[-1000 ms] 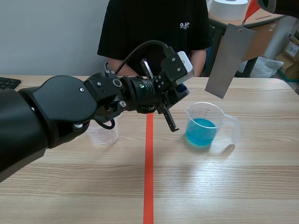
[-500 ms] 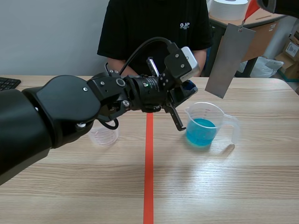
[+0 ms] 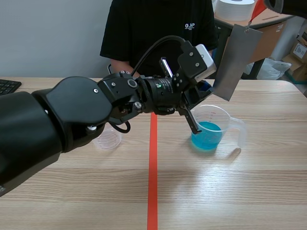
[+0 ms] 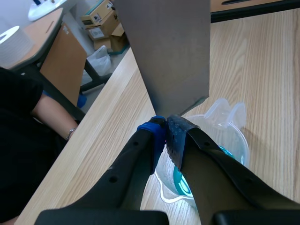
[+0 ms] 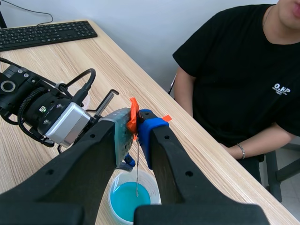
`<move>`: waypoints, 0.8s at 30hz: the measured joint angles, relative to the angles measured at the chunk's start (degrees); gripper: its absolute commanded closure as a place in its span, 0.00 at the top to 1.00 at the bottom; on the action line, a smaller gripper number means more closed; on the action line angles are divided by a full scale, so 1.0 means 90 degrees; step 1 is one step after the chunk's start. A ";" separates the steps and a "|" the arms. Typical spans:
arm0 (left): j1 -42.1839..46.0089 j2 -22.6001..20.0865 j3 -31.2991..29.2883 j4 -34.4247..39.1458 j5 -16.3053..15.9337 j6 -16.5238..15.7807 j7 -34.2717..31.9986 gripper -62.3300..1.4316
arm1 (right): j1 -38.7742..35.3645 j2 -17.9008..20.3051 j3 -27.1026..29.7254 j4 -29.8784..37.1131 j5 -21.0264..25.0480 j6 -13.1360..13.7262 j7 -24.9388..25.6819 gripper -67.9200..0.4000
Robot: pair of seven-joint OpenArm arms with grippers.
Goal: Do the redox reaction experiment.
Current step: 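Raise the plate and point at it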
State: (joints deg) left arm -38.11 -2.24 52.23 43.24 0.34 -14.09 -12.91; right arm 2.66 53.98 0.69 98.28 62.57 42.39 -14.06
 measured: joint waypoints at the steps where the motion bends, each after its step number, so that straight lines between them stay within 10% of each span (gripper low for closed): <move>1: 0.0000 0.0000 0.0000 0.0000 -0.0022 0.0049 0.0002 0.10 | 0.0000 0.0000 0.0000 0.0000 0.0000 0.0000 0.0000 0.03; 24: 0.0000 -0.0002 0.0000 0.0000 -0.0090 0.0109 0.0029 0.10 | 0.0000 0.0000 0.0000 0.0000 0.0000 0.0000 0.0000 0.03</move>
State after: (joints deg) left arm -38.11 -2.26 52.23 43.24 -0.47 -13.10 -12.64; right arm 2.66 53.98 0.69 98.28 62.57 42.39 -14.06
